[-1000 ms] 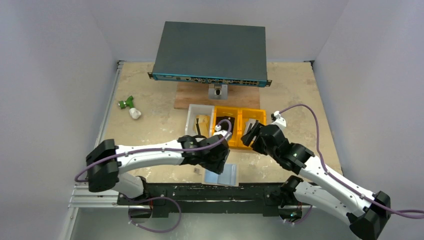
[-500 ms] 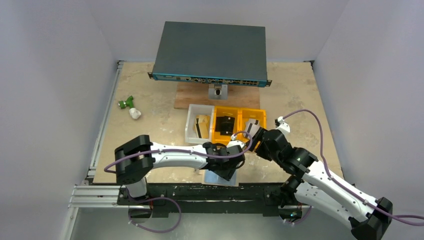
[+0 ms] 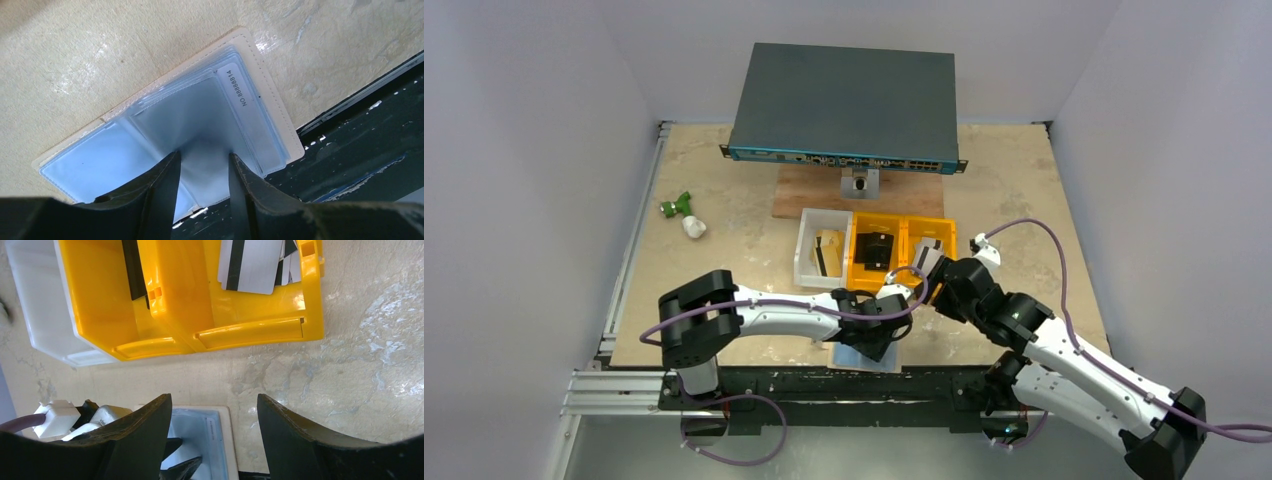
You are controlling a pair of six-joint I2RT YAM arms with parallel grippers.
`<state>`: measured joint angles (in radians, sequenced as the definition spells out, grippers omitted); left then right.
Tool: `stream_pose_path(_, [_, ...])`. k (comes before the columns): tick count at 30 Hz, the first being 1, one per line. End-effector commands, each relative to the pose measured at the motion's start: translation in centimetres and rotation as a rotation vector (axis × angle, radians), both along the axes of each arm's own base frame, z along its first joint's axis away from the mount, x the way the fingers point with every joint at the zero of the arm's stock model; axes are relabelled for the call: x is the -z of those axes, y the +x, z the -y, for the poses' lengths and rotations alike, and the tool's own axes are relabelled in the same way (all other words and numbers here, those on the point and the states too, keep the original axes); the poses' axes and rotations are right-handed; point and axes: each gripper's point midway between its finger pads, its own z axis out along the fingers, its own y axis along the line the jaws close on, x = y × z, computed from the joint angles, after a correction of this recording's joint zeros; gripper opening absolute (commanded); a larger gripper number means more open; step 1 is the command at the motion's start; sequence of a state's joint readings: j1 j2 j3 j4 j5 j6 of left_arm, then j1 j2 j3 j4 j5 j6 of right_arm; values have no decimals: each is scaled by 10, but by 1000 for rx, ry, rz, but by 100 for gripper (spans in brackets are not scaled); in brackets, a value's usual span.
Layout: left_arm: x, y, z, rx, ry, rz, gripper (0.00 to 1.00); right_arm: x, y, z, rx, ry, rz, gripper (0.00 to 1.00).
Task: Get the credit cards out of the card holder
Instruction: Remove the credit card from the card holder.
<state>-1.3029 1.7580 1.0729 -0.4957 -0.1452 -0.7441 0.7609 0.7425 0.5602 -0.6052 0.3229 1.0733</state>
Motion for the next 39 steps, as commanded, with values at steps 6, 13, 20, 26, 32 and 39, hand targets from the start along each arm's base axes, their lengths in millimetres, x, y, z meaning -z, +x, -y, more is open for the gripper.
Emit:
stream_pose_path(6, [42,-11,-26,-40,123,-57,14,-3,1,-10,-44,28,9,63])
stream_pose_path(13, [34,-10,-27,-65,54,-99,0,6,-13,-35,-153,121,-37,54])
stream_pose_path(20, [27,-11,-24,-93,-85,-198,0,16,-34,-67,-251,286,-96,42])
stream_pose_path(26, [29,-12,-23,-106,-143,-253,0,35,-53,-89,-301,367,-170,40])
stream_pose_path(32, [29,-12,-23,-106,-160,-264,0,46,-63,-101,-312,381,-214,35])
stream_pose_path(39, [27,-12,-24,-107,-170,-266,0,56,-66,-105,-310,371,-241,31])
